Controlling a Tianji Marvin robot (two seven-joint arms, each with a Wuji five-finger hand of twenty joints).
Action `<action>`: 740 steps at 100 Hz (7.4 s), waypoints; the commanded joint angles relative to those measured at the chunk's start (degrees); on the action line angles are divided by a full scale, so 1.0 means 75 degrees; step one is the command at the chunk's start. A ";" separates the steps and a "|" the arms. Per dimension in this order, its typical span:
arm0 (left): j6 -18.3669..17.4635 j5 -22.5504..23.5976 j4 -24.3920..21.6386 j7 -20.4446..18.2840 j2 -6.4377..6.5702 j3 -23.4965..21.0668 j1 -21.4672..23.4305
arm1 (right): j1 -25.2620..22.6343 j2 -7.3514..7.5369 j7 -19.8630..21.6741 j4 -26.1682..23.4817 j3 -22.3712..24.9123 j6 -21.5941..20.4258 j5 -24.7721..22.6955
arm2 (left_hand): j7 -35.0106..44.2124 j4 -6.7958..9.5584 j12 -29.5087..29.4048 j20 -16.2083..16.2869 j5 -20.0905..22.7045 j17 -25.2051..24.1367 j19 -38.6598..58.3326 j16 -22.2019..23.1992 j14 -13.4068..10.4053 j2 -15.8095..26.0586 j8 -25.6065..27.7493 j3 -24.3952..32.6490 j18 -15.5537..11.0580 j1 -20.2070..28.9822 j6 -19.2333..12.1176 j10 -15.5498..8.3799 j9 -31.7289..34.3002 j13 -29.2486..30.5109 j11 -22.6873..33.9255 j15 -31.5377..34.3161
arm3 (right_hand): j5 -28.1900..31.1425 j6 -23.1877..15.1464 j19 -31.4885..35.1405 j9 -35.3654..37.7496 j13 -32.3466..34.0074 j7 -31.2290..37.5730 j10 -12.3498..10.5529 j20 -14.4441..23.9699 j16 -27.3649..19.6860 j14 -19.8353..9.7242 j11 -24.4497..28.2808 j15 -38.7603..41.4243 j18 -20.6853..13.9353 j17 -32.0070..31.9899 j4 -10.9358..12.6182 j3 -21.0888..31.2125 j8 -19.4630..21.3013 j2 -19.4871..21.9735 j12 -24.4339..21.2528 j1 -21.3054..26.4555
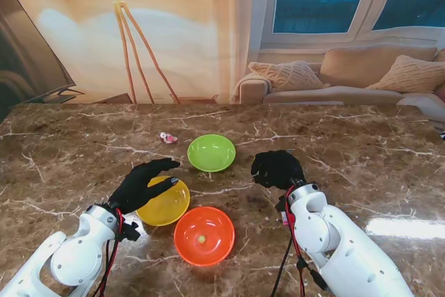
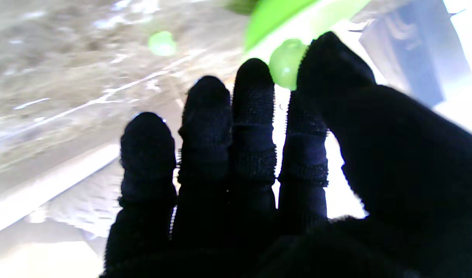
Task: Portion candies into small dishes
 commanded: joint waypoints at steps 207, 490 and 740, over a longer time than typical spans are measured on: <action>0.0016 0.0039 -0.0043 0.0034 -0.0006 -0.0058 0.0108 | 0.1751 0.0352 0.1830 0.0765 -0.1401 0.1152 -0.1158 | 0.0030 -0.0159 -0.0123 0.0181 -0.0108 0.0050 -0.0284 -0.0093 -0.0173 0.0390 0.0067 -0.0162 0.0053 -0.0194 -0.0185 -0.0059 -0.0258 -0.0161 -0.0113 -0.0134 | -0.2682 0.1604 0.0489 -0.3437 -0.1617 -0.4561 0.0112 0.0405 -0.0308 -0.0522 -0.1055 -0.1633 -0.0917 -0.0547 0.1152 0.0631 0.3184 0.0033 -0.0980 -0.1044; 0.0041 -0.0010 -0.0002 -0.0013 -0.0003 -0.0111 0.0097 | 0.2259 -0.0169 0.0159 0.2471 -0.1892 0.0915 -0.0112 | 0.0038 -0.0203 -0.0136 0.0180 -0.0102 0.0036 -0.0286 -0.0093 -0.0164 0.0477 0.0069 -0.0188 0.0066 -0.0140 -0.0210 -0.0010 -0.0298 -0.0188 -0.0137 -0.0143 | 0.0287 -0.0519 0.1091 0.0178 0.1315 0.0362 -0.0253 -0.0455 -0.0665 0.0018 0.0591 -0.0887 -0.0831 0.2012 0.0405 0.0678 0.2819 0.0027 0.0570 0.1058; -0.0049 0.0043 -0.0056 0.0112 -0.0021 -0.0150 0.0194 | -0.2575 0.0678 0.2552 -0.3079 0.1317 0.1580 -0.3322 | 0.0047 -0.0198 -0.0132 0.0193 -0.0077 0.0044 -0.0260 -0.0092 -0.0149 0.0459 0.0068 -0.0182 0.0072 -0.0137 -0.0209 -0.0024 -0.0271 -0.0166 -0.0120 -0.0134 | -0.0704 0.0844 -0.0332 -0.1618 -0.0445 -0.3456 0.0002 -0.0437 -0.0772 -0.0038 -0.0316 -0.2123 -0.0455 0.0139 0.1150 -0.0609 0.3891 0.1330 -0.0079 -0.2597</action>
